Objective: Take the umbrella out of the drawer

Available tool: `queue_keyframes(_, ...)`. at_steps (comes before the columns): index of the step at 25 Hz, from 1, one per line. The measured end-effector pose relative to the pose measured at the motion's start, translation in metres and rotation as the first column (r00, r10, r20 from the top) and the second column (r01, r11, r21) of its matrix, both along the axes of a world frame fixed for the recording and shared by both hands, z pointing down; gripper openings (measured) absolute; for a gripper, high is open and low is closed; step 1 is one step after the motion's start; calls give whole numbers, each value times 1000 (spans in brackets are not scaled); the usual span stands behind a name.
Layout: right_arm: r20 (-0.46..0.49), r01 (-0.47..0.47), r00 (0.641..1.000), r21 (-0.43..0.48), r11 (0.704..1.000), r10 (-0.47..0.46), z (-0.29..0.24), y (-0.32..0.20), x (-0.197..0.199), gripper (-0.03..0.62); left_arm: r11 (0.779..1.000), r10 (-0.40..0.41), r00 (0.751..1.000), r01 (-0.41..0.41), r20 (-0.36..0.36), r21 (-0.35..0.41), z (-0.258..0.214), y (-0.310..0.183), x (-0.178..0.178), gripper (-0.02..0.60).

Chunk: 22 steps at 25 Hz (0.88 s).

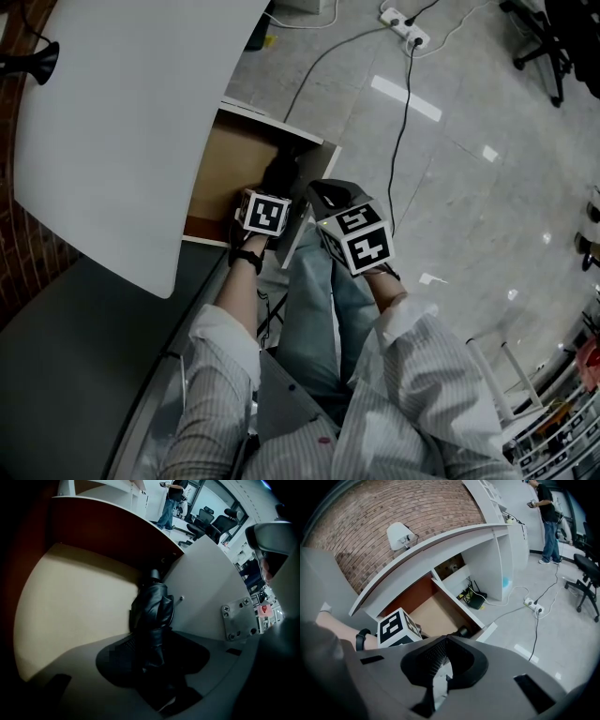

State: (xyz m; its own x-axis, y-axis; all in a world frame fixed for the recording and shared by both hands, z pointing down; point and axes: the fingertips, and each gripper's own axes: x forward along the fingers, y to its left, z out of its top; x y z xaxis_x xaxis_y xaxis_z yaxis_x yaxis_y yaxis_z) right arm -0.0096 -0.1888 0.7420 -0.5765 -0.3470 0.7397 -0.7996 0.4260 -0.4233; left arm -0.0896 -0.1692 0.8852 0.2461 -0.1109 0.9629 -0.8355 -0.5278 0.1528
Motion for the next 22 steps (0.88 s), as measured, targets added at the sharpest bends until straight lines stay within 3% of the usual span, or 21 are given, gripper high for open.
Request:
queue_keyframes(7,-13,15,1000,9,1000,-15,-10,1,1,35,998,-54,998,55,-17,30,-20,1,-4,210)
queue_keyframes(13,-18,47,999,21,999,-47,-25,6,1,35,994,-111,990,109,-82,-22,-33,23,9,210)
queue_keyframes(22,-37,83,996,46,995,-81,-65,14,5,35,990,-119,986,127,-113,59,-96,20,22,210)
